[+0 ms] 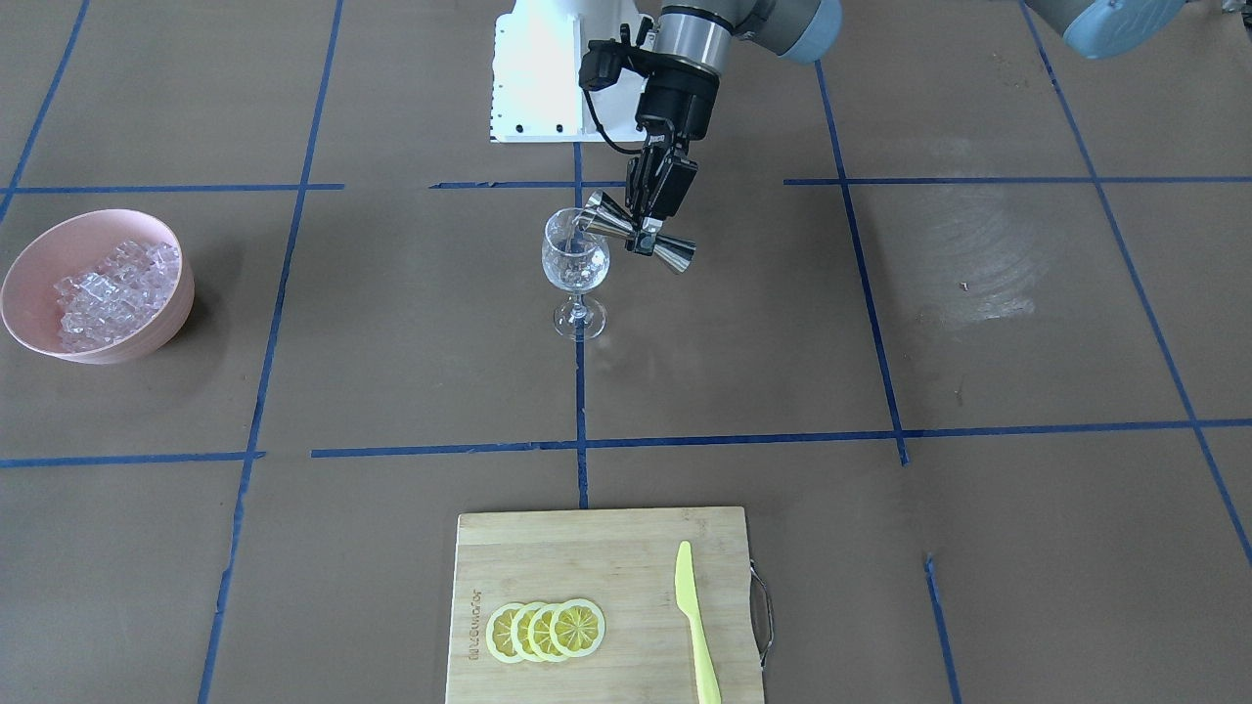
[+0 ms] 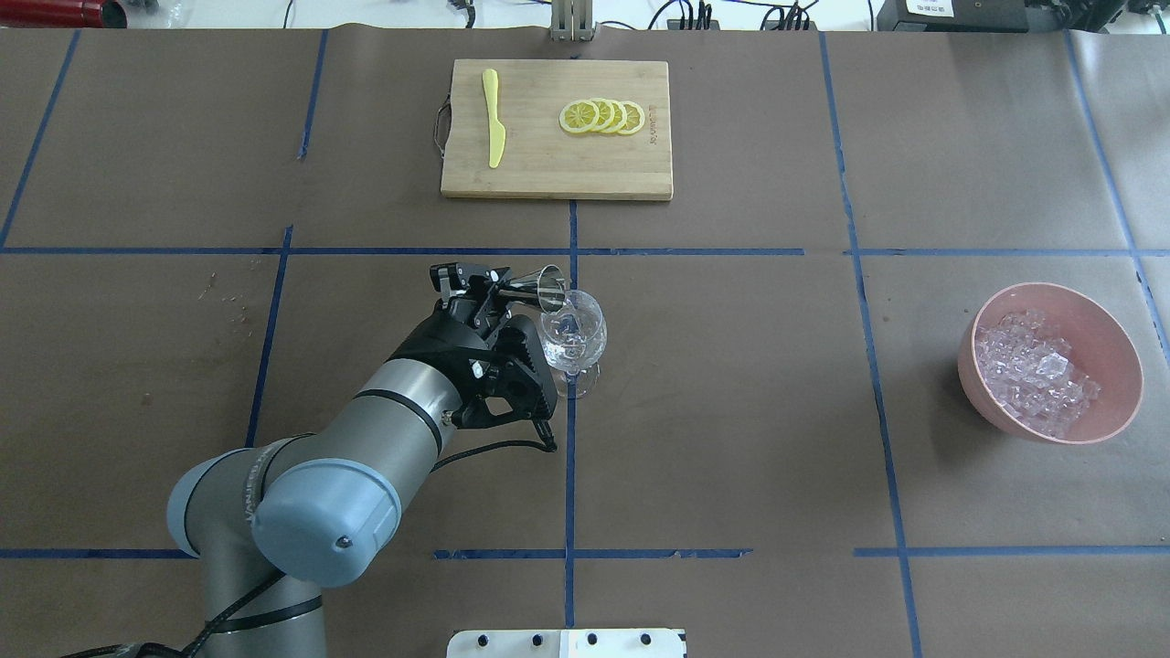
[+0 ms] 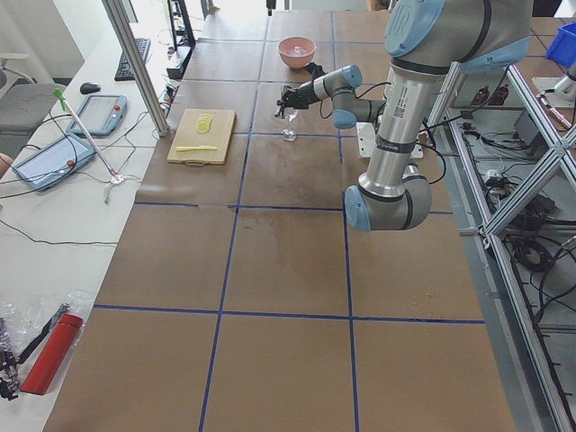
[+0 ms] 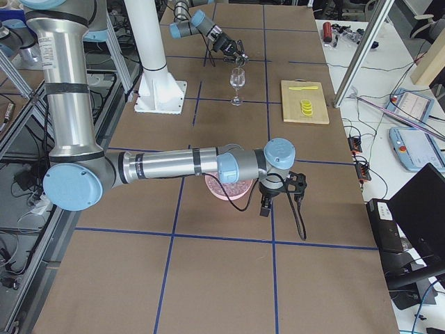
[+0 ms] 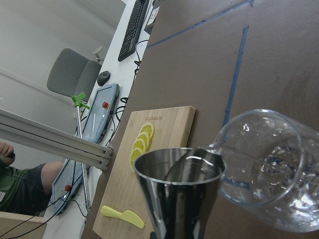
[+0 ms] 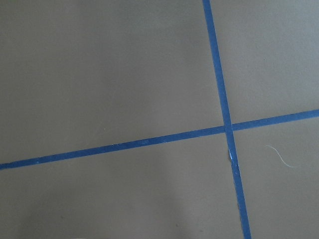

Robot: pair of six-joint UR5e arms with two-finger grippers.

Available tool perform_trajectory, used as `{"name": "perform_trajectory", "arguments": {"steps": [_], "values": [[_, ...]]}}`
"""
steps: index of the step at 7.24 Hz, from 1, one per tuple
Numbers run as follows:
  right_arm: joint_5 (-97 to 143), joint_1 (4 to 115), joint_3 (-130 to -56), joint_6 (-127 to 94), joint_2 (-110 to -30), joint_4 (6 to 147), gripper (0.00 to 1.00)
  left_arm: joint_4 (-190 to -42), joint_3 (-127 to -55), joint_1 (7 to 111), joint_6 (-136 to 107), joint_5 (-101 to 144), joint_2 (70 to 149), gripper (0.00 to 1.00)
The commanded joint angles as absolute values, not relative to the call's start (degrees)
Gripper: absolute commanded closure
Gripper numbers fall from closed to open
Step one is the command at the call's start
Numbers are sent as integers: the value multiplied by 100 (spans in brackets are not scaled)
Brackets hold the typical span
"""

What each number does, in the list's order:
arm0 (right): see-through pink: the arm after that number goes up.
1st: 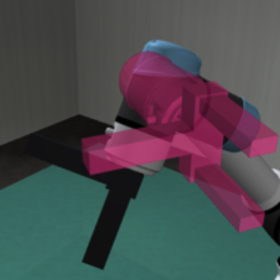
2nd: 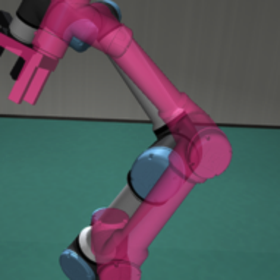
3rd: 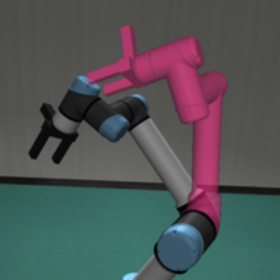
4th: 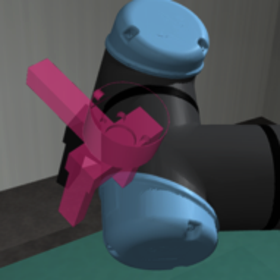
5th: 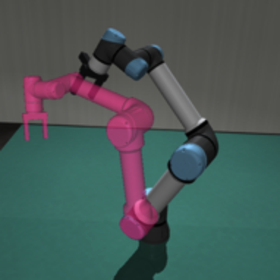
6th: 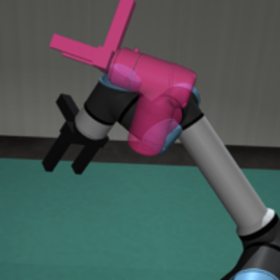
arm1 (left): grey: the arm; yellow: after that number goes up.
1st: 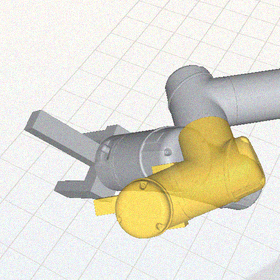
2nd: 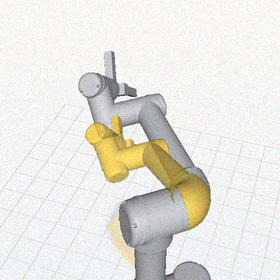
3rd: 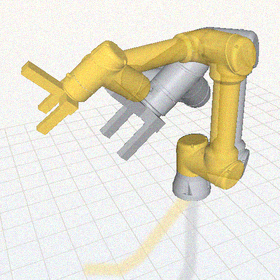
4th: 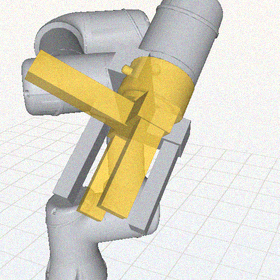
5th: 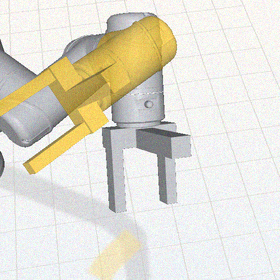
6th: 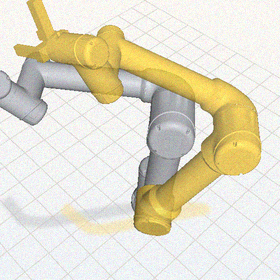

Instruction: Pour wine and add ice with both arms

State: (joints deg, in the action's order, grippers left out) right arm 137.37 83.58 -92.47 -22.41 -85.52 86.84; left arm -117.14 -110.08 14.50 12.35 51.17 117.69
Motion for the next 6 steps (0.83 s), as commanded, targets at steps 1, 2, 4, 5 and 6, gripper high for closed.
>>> {"name": "perform_trajectory", "arguments": {"steps": [1,2,4,5,6], "values": [[13737,8358,-9246,-2241,-8552,8684,0,-11156,-11231,1459,1737,5098,11882,100],[13737,8358,-9263,-2241,-8552,8684,0,-11136,-11215,1459,1758,5098,11892,100],[13737,8358,-9246,-2241,-8552,8684,0,-10717,-11197,1441,1871,5106,12022,100],[13737,8358,-9290,-2241,-8543,8684,0,-10679,-11206,1450,2046,5106,12084,100],[13746,8358,-9299,-2241,-8552,8684,0,-10618,-11189,1450,2057,5098,12085,100]]}}
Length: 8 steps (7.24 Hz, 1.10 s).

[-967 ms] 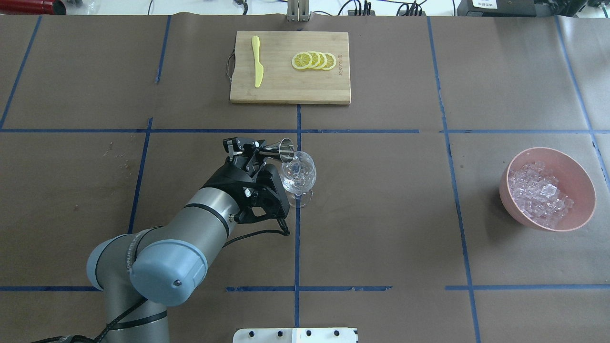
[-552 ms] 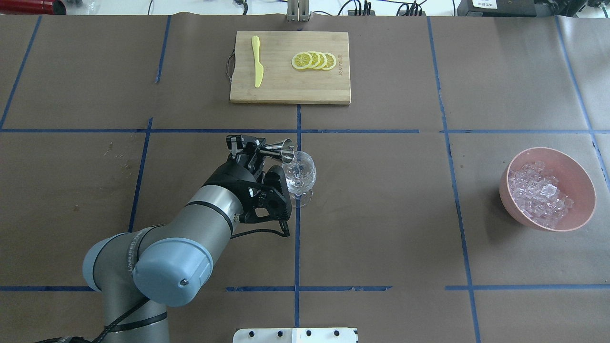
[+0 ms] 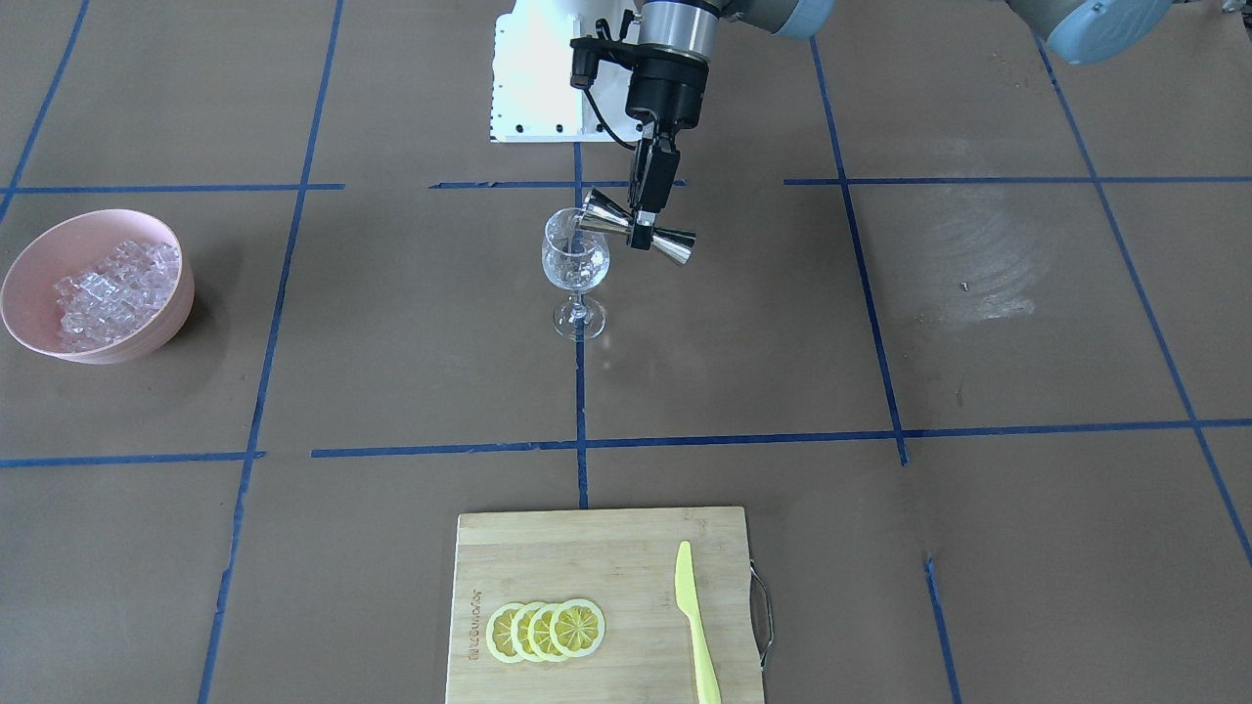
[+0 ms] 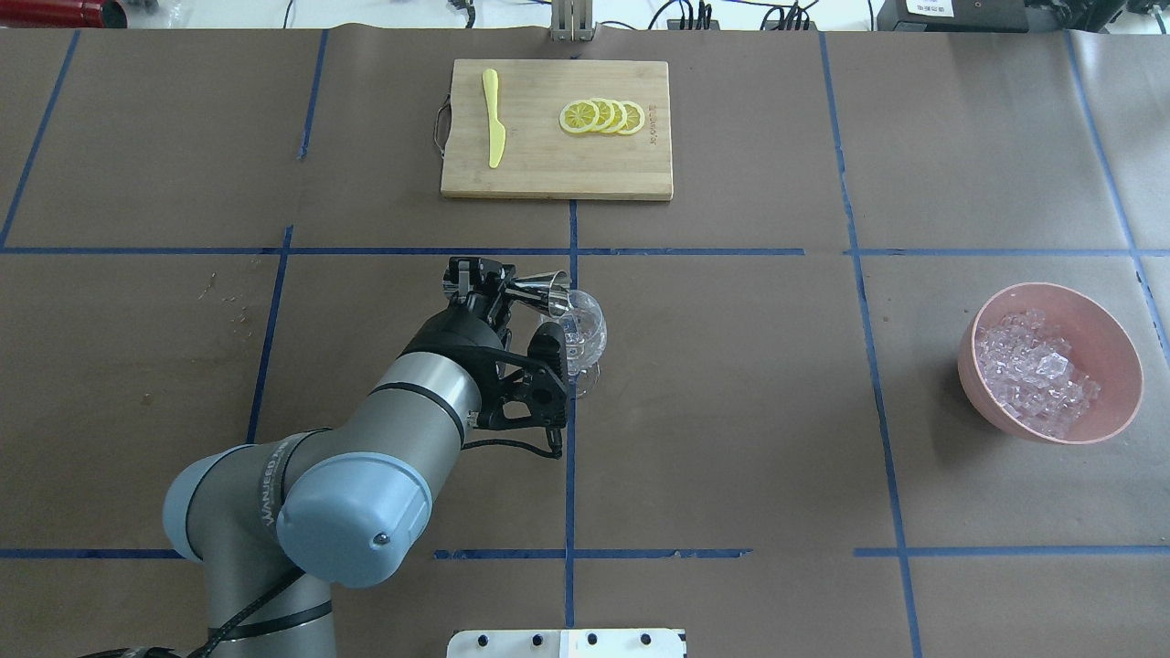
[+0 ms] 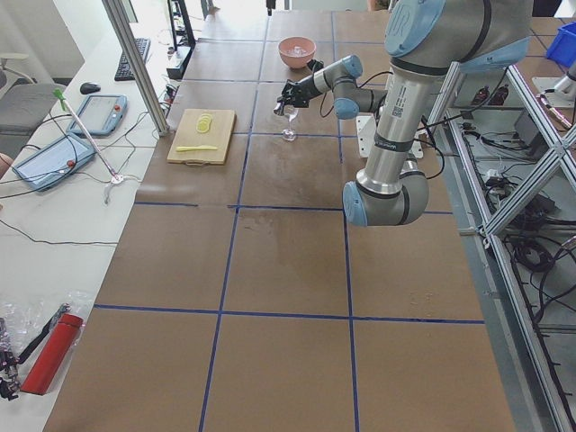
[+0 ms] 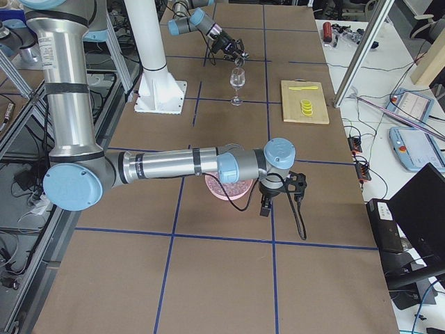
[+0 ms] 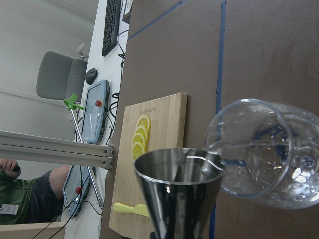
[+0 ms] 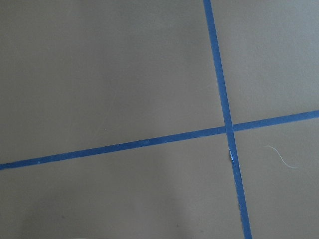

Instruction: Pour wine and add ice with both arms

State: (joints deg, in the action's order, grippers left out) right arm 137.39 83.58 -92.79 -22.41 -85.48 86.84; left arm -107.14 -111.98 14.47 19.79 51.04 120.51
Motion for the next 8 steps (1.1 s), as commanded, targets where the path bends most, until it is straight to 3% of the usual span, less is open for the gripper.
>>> {"name": "perform_trajectory", "arguments": {"steps": [1,8], "values": [[13737,8358,-9290,-2241,-8552,8684,0,-10304,-11215,1450,2152,5098,12128,100],[13737,8358,-9281,-2241,-8552,8684,0,-9923,-11250,1468,2593,5098,12357,100]]}}
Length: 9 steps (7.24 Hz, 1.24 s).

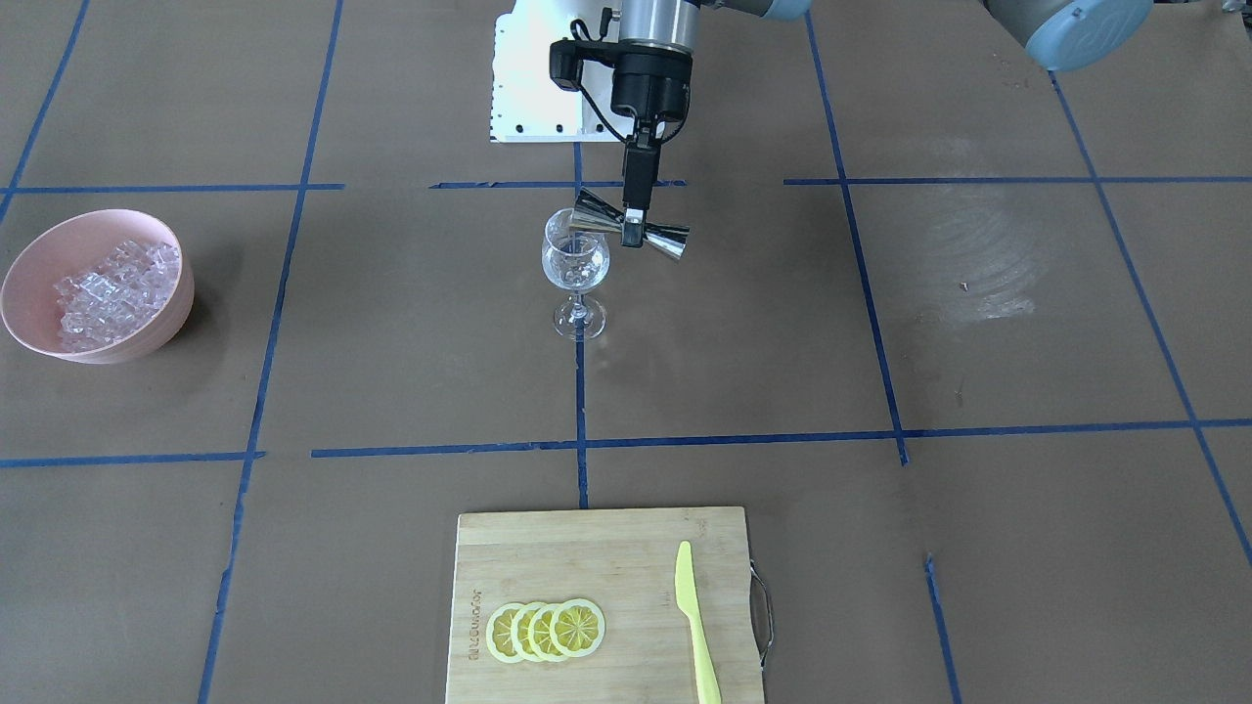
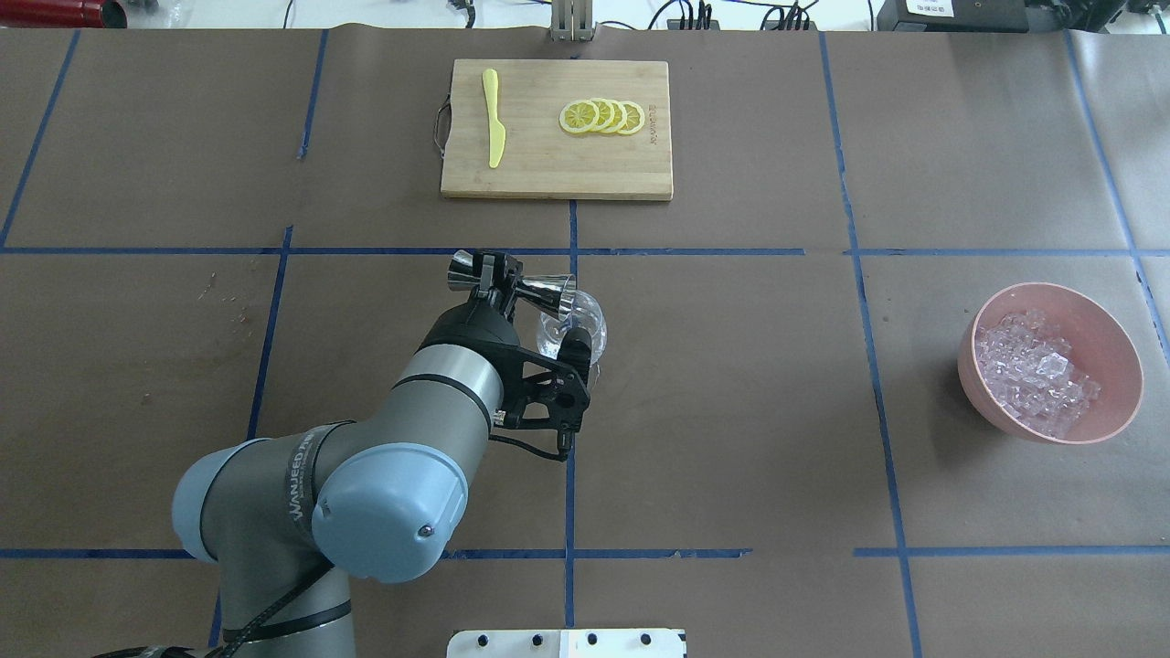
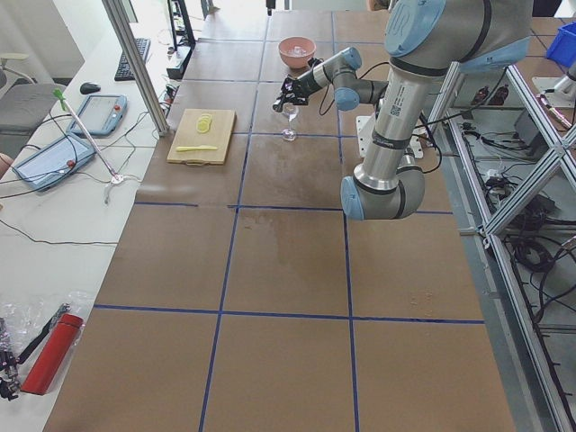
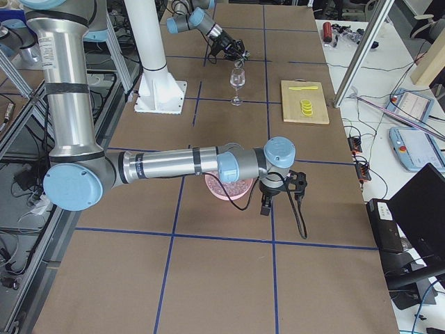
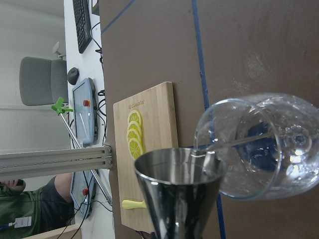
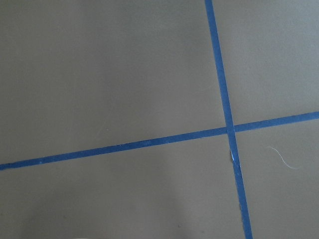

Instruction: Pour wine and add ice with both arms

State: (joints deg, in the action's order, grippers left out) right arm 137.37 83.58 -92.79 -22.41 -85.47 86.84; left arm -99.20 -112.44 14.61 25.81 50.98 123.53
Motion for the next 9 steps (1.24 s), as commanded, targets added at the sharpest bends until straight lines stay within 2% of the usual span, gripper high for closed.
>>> {"name": "perform_trajectory", "arguments": {"steps": [1,4,5,8,9], "values": [[13737,8358,-9264,-2241,-8543,8684,0,-9932,-11267,1485,2593,5098,12349,100],[13737,8358,-9255,-2241,-8517,8684,0,-10010,-11416,1573,2531,5098,12209,100],[13737,8350,-9246,-2241,-8499,8684,0,-10185,-11739,1608,2523,5106,11808,100],[13729,8350,-9237,-2232,-8490,8684,0,-11001,-11786,1617,1814,5115,10902,100],[13729,8350,-9255,-2232,-8490,8675,0,-11813,-11760,1617,1402,5115,10315,100]]}}
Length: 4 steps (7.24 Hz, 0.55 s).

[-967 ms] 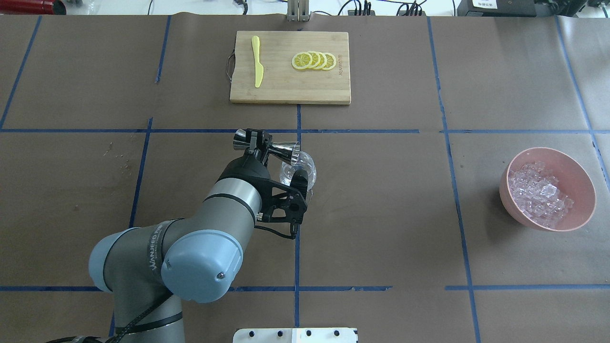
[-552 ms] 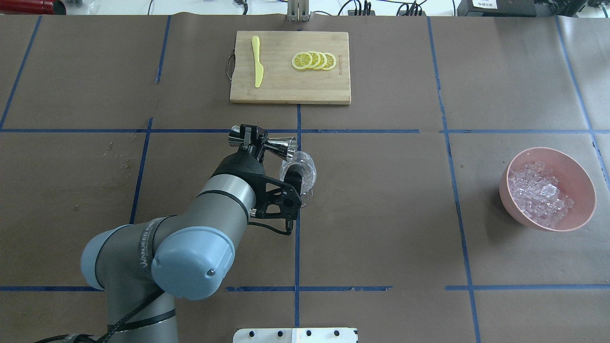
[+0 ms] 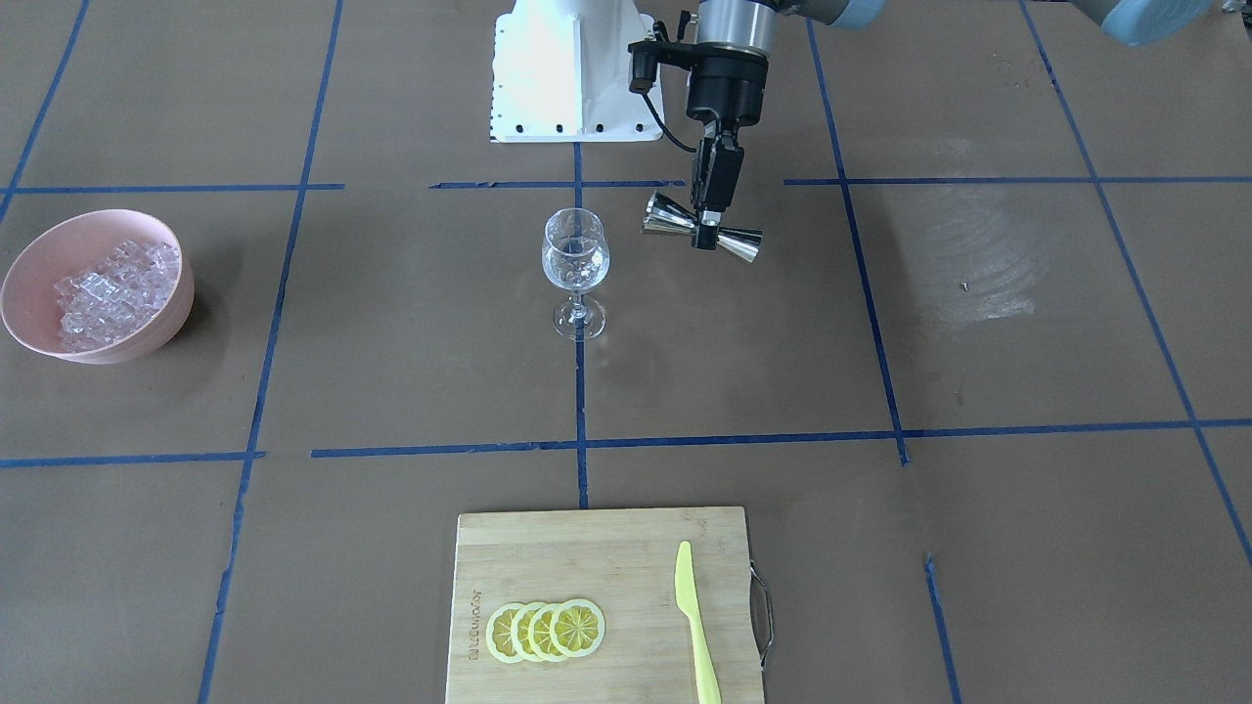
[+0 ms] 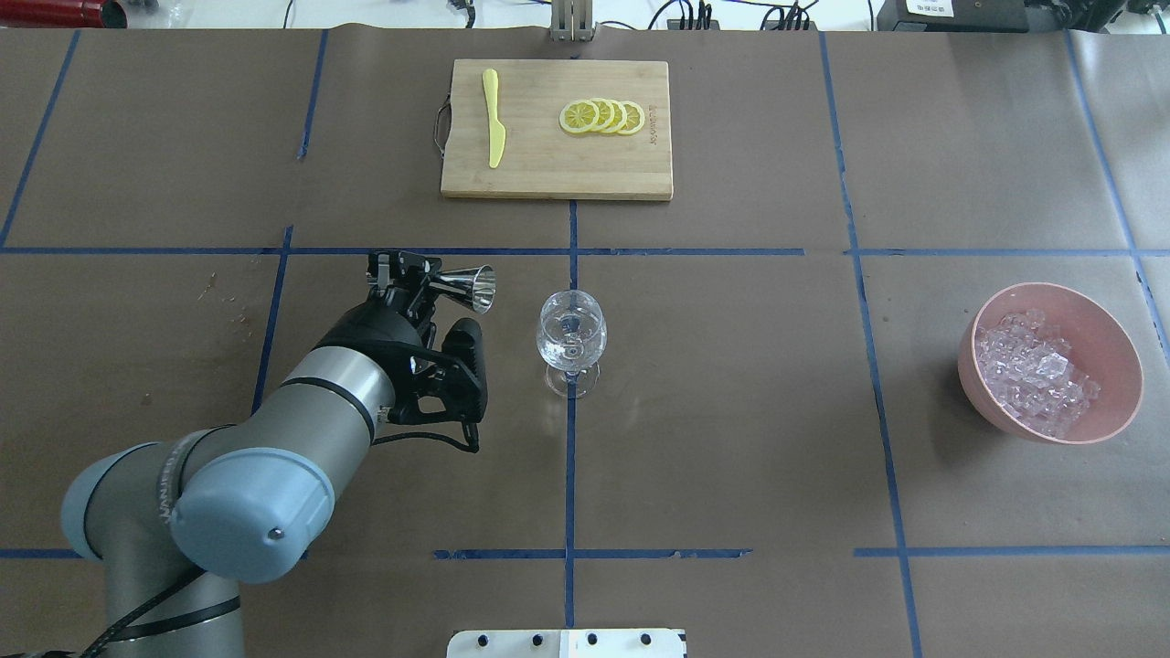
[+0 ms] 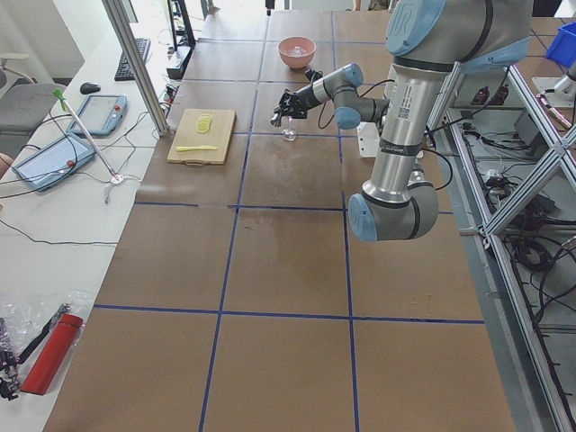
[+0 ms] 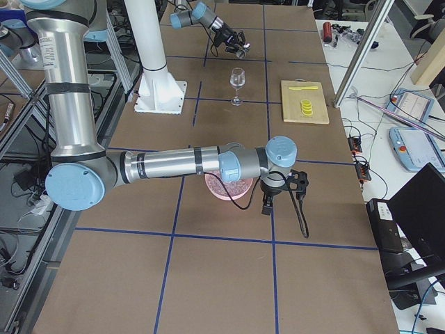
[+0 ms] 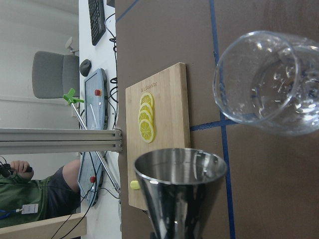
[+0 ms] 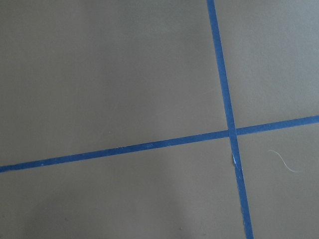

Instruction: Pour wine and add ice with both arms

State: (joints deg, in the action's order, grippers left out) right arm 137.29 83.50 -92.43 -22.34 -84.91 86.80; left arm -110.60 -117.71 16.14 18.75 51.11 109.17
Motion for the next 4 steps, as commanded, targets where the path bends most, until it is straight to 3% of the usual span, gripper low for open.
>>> {"name": "perform_trajectory", "arguments": {"steps": [1,3,4], "values": [[13729,8350,-9264,-2232,-8490,8675,0,-13144,-11681,1617,962,5115,9379,100],[13729,8350,-9290,-2232,-8490,8675,0,-15561,-11087,1635,958,5115,8057,100],[13729,8350,-9290,-2232,-8490,8675,0,-16496,-10665,1635,958,5107,7790,100]]}}
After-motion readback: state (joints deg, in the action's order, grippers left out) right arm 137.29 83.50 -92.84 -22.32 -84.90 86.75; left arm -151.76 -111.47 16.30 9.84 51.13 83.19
